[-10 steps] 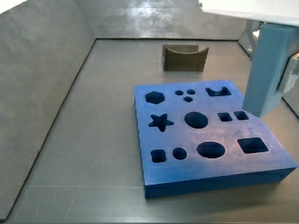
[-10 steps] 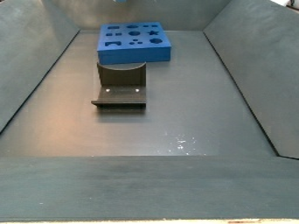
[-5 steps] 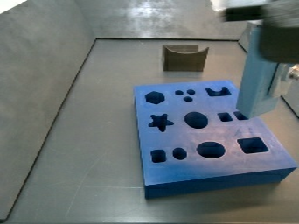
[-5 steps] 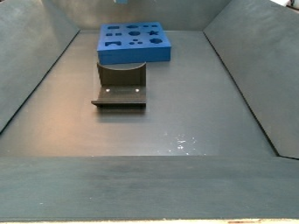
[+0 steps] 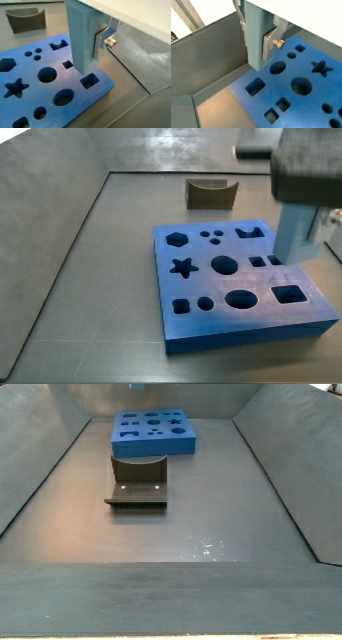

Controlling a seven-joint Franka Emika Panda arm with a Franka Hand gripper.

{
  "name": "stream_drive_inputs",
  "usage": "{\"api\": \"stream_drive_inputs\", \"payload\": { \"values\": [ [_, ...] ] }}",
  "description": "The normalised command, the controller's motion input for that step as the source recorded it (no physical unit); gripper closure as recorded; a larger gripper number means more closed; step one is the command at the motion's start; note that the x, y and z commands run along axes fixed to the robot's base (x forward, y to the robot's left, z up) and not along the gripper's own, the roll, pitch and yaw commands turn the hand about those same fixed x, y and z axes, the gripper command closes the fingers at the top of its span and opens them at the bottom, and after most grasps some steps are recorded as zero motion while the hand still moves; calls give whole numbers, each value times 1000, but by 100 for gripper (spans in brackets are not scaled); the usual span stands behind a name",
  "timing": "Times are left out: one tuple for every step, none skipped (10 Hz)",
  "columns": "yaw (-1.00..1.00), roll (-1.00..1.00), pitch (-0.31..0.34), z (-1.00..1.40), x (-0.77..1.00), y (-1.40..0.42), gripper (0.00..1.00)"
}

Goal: Pick up the rectangle object. Move to above the board. Insert the rectangle object.
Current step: Insert the rectangle object.

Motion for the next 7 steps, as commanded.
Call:
{"api": "stream_drive_inputs", "payload": {
  "values": [
    [-109, 334, -186, -294, 1000, -149, 100],
    [-183, 343, -260, -371, 903, -217, 100],
    [-269, 320, -409, -483, 711, -303, 100],
    [-294, 320, -494, -526, 629, -354, 100],
    [-311, 280, -474, -523, 611, -334, 100],
    [-171, 203, 0, 0, 77, -111, 100],
    [0, -14, 0, 0, 0, 9, 100]
  ]
}}
